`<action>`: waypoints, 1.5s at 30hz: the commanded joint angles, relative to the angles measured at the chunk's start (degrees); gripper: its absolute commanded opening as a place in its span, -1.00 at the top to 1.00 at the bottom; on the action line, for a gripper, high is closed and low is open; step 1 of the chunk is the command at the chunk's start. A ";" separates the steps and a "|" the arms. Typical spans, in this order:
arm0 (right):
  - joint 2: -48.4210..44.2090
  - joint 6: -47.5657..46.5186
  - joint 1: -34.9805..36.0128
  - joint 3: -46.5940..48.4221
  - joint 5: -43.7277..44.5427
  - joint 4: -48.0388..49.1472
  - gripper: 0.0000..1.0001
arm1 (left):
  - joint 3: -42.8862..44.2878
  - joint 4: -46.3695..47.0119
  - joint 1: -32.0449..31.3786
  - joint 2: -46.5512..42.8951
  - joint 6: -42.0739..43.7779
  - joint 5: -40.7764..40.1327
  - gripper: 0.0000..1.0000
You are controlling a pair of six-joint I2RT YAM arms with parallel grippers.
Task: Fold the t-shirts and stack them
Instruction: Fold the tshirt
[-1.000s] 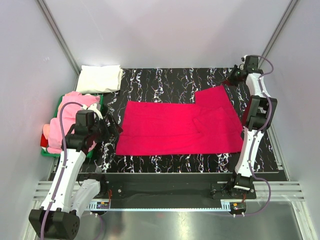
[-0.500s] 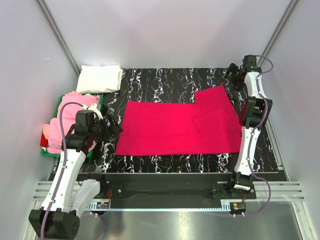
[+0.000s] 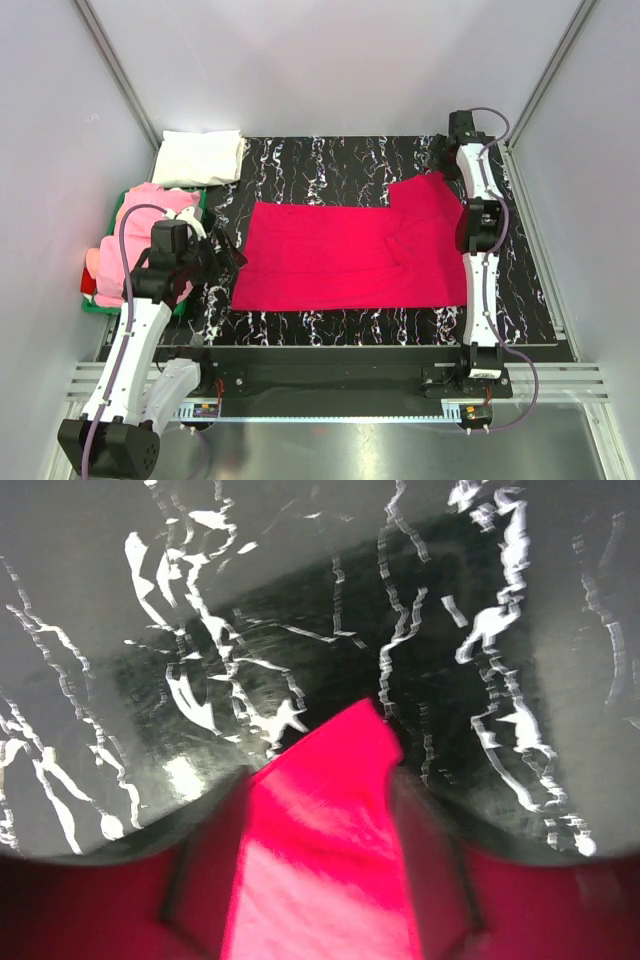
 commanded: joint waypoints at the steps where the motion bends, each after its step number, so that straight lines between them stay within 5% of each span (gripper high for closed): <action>1: 1.72 0.50 0.30 1.85 2.62 -1.99 -0.18 | -0.17 2.55 0.30 -0.62 1.24 2.10 -0.66; 2: 1.72 0.67 0.39 1.76 3.05 -2.34 0.11 | -0.17 2.55 0.30 -0.45 1.24 2.02 -0.66; 9: 1.28 1.11 0.30 0.97 4.29 -2.44 1.00 | -0.17 2.55 0.30 -0.79 1.24 2.28 -0.66; 18: -14.08 -0.74 0.30 -14.04 3.42 6.60 1.00 | 1.24 3.68 1.35 4.91 1.15 -0.17 -0.67; 22: -24.70 0.58 0.30 -25.47 1.39 10.66 1.00 | 5.88 9.92 1.18 17.25 0.01 -1.58 -0.63; 36: -42.13 5.24 0.30 -48.33 -7.49 17.61 1.00 | 49.01 5.21 -4.01 68.51 -1.40 -11.24 -0.40; 45: -45.03 5.60 0.30 -49.92 -9.86 17.17 1.00 | 62.40 1.59 -4.01 81.20 0.62 -16.61 -0.35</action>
